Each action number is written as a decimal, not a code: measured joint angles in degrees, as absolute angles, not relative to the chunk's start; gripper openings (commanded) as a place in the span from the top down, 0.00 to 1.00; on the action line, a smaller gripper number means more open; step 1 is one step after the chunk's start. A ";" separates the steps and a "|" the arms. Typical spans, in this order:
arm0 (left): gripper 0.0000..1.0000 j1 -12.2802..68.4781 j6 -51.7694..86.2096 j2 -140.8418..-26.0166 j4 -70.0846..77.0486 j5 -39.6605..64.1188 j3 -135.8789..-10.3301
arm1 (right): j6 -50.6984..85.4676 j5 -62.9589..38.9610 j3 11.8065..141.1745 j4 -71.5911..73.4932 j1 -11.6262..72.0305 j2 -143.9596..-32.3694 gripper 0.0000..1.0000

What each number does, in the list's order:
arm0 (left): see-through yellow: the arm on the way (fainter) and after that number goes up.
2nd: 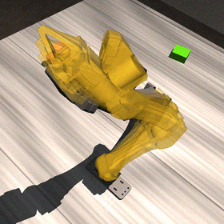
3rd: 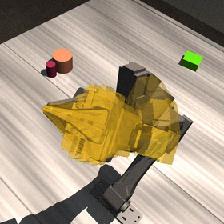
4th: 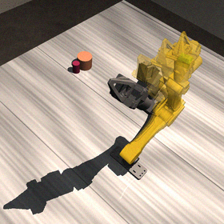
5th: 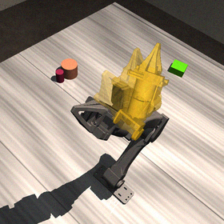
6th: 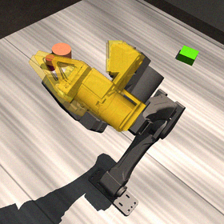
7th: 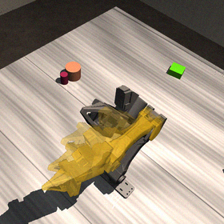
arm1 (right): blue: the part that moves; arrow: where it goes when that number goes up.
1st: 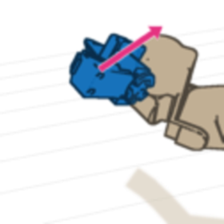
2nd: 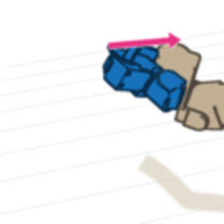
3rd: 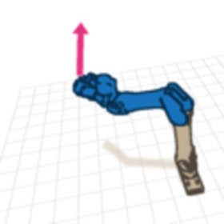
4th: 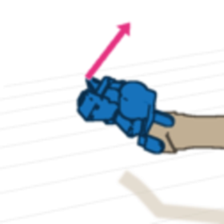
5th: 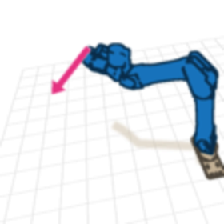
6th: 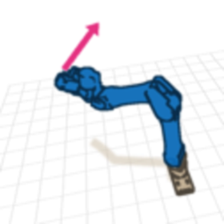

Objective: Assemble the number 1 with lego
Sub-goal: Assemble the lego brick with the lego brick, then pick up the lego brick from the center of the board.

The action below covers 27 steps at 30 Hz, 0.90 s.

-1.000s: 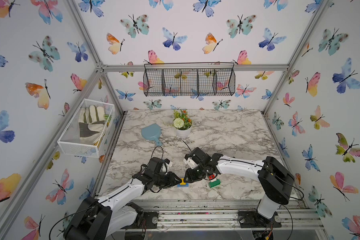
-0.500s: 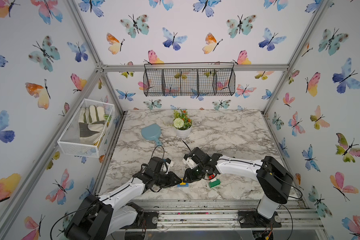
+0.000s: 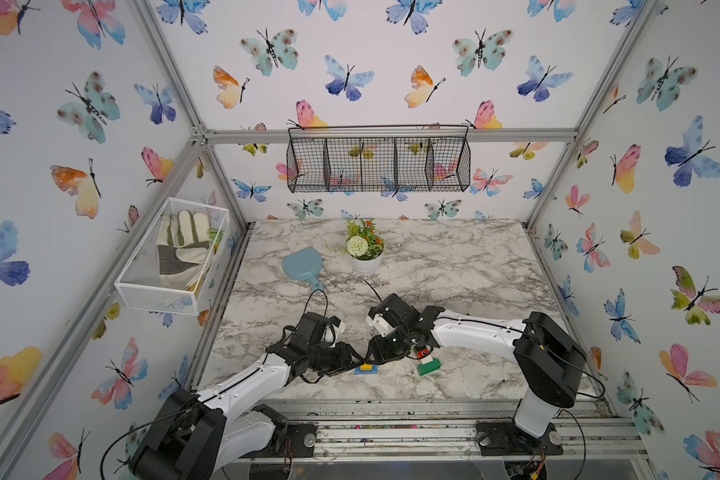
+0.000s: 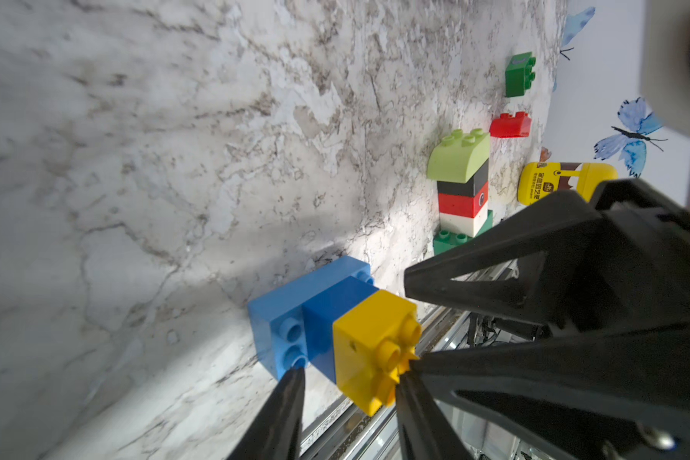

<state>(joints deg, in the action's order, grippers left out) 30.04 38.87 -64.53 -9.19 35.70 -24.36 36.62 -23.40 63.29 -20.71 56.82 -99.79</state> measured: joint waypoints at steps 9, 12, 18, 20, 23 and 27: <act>0.51 30.09 40.27 -60.18 -12.45 33.82 -32.36 | 37.28 -17.91 61.89 -20.67 53.01 -88.62 0.52; 0.50 30.06 40.38 -57.78 -12.51 32.14 -33.04 | 36.84 -9.76 59.18 -23.83 49.32 -83.59 0.52; 0.48 29.43 41.28 -53.23 -13.85 25.52 -32.93 | 32.56 5.43 54.43 -31.18 36.25 -78.19 0.45; 0.48 28.93 41.56 -52.14 -14.11 23.99 -32.71 | 29.28 9.34 54.15 -32.47 32.51 -78.59 0.43; 0.48 28.53 41.71 -51.35 -14.24 22.68 -32.36 | 22.96 13.98 54.52 -32.67 30.61 -80.93 0.38; 0.48 28.05 42.30 -50.33 -14.50 20.73 -31.46 | 16.08 17.67 57.76 -33.06 28.97 -87.99 0.33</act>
